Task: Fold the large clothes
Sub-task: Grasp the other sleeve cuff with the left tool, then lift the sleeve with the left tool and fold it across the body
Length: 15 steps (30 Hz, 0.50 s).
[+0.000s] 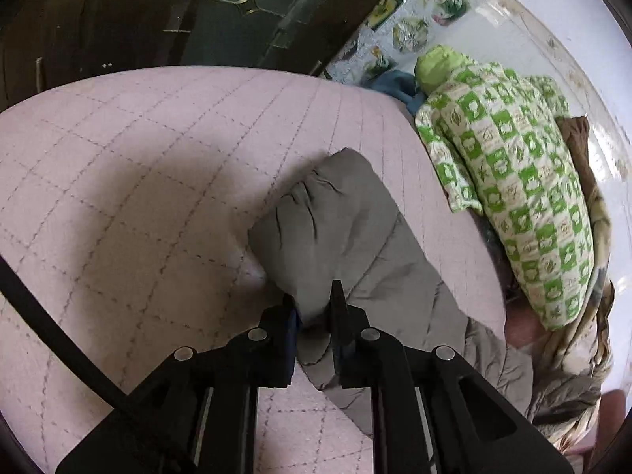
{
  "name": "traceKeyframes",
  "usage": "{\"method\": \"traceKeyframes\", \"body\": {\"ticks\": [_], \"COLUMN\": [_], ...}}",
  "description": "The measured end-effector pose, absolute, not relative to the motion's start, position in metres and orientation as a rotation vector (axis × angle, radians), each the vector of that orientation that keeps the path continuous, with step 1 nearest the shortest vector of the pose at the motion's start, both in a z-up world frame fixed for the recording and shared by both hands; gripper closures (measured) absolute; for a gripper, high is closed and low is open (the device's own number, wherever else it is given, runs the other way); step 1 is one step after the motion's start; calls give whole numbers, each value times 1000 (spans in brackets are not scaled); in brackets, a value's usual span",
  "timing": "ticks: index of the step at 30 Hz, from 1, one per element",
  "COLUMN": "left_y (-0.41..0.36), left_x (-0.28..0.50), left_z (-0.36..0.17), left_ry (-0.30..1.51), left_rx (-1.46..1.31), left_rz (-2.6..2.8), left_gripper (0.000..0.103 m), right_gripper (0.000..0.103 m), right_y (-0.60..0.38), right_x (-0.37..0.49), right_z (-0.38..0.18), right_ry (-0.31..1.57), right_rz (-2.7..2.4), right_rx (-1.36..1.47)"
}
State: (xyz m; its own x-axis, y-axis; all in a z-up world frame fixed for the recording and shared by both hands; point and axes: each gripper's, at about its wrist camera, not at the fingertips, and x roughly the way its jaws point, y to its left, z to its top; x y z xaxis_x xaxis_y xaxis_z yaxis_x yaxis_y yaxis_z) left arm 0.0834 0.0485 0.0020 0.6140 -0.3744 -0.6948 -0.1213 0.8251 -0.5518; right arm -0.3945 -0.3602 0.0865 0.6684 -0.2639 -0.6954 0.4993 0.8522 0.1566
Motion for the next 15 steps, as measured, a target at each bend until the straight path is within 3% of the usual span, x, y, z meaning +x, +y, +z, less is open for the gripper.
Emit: {"method": "traceKeyframes", "body": {"ticks": [4,15], "left_y": [40,-38], "left_x": [70,-25], "left_z": [35,206], "left_ry": [833,507], "left_rx": [-521,-346], "left_rz": [-176,-418], "left_gripper": [91,91], "right_gripper": [18,18], "right_y": [-369,-393], "right_x": [-400,-438], "right_z": [87,110], "right_ry": [704,592], "right_rz": [-450,-540], "right_rx": [389,469]}}
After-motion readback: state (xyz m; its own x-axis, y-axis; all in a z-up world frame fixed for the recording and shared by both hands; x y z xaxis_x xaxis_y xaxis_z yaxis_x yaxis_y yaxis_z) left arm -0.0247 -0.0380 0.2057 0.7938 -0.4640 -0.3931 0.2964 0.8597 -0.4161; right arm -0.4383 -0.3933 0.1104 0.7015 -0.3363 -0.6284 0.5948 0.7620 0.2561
